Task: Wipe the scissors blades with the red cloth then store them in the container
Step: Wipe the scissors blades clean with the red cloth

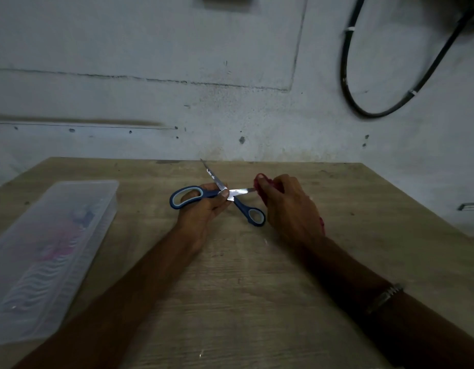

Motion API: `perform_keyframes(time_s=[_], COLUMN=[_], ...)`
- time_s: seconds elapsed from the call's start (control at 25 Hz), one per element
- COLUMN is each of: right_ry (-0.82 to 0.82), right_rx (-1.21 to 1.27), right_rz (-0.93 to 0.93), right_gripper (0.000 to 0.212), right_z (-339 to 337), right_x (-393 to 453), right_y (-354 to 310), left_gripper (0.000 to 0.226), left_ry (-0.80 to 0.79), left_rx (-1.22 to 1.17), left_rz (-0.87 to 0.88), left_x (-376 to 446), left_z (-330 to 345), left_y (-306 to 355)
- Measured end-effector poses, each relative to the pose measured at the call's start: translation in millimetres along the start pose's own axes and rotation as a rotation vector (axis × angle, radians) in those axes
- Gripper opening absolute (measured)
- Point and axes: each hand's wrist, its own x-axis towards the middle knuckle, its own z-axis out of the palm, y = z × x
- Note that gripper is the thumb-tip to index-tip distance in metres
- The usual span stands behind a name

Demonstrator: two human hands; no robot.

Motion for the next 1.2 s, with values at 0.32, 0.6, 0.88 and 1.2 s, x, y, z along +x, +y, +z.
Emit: perform_keyframes(time_s=[0.32, 0.6, 0.88, 1.2], right_ry=[-0.058, -0.189, 0.048, -0.044], right_rx=[-0.182, -0.179, 0.166, -0.136], right_rz=[-0.251, -0.062, 0.029, -0.272], right_gripper=[0.079, 0.065, 0.056, 0.073], right_z=[10.1, 10.5, 0.4, 15.5], right_x=[-2.4, 2.5, -1.6, 0.9], right_y=[-12.0, 9.4, -16.0, -14.9], left_gripper=[0.033, 0.016, 0.021, 0.025], left_ry=[-0.058, -0.019, 0.008, -0.028], left_rx=[-0.007, -0.062, -0.006, -0.007], left_rz=[0.075, 0.039, 0.051, 0.088], left_x=[1.2, 2.4, 2.5, 3.1], left_z=[-7.3, -9.2, -4.3, -5.9], left_y=[-1.4, 2.4, -0.4, -1.5])
